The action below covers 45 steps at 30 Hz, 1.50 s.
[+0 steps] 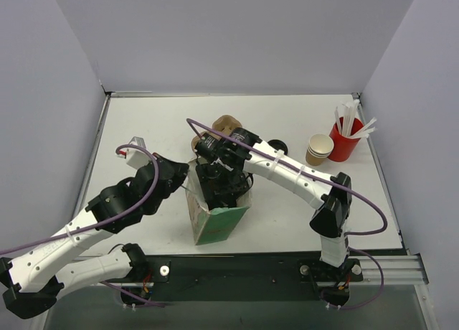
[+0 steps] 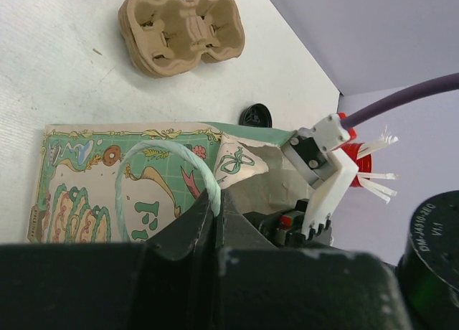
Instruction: Pack the takeout coffee
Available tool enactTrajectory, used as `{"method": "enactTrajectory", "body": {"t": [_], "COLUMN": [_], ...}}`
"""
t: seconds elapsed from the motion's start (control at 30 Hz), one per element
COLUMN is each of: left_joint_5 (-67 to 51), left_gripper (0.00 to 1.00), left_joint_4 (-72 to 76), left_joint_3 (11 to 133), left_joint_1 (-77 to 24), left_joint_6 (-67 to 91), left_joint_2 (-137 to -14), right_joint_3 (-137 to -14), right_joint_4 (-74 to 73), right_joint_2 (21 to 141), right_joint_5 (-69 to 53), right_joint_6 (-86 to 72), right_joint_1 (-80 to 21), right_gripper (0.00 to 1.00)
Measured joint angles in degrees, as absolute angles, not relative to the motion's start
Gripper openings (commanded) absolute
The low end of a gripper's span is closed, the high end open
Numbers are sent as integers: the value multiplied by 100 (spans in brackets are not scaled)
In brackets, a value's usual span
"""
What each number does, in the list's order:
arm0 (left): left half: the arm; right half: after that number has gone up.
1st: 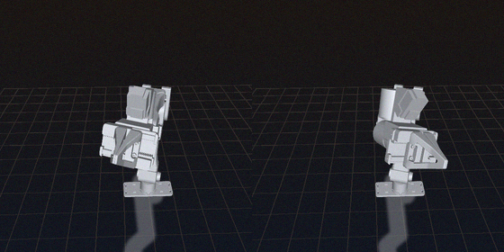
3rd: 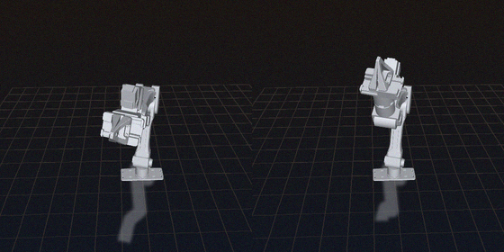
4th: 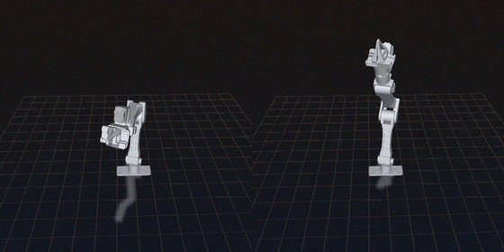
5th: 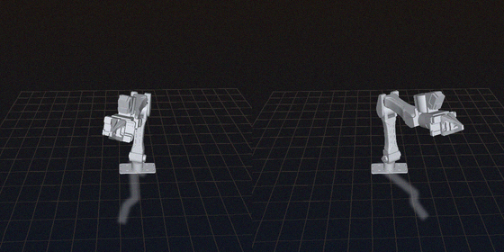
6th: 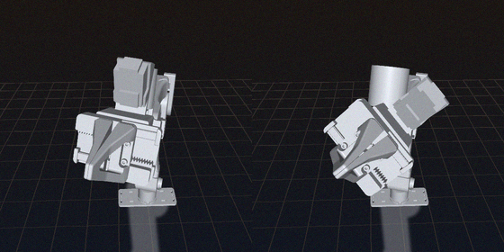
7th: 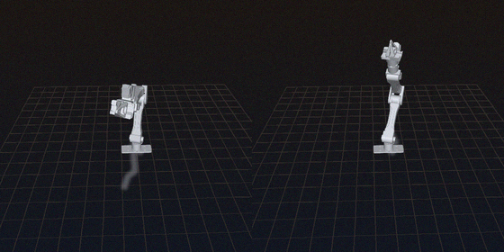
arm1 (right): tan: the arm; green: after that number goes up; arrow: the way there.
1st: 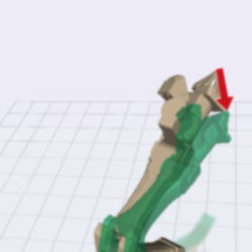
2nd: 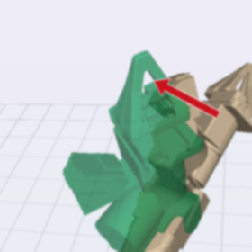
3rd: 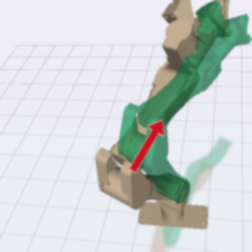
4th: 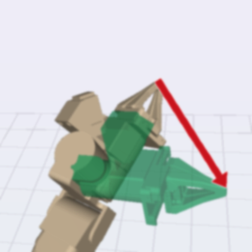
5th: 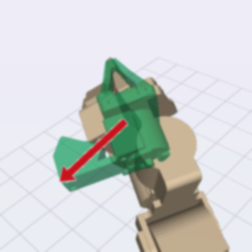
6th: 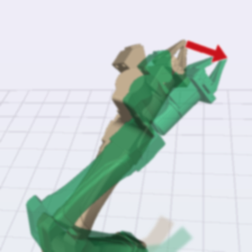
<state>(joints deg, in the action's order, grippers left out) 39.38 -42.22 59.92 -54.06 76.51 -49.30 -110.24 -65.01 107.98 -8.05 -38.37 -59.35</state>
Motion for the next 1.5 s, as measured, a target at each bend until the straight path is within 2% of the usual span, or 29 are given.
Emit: {"method": "enactTrajectory", "body": {"t": [0.73,0.93,1.17,1.5], "left_joint_5": [4014,3962,3968,4125], "left_gripper": [0,0,0,0], "left_joint_4": [-4150,-3524,-2443,-1605], "left_joint_3": [5581,5367,5349,5221], "left_joint_1": [-5406,-5406,-5408,-5487], "left_joint_6": [7752,7601,7260,7063], "left_joint_2": [-4569,-4593,-5354,-5804], "right_joint_3": [-11041,-11574,-12328,-11893], "right_joint_4": [-6702,-7183,-7277,-7349], "right_joint_2": [11358,11393,11402,11389], "right_joint_5": [-875,-281,377,139], "right_joint_6": [-3634,-3481,-2987,-2650], "right_joint_1": [-5902,-5483,-4847,-4772], "right_gripper": [16,15,15,15]}}
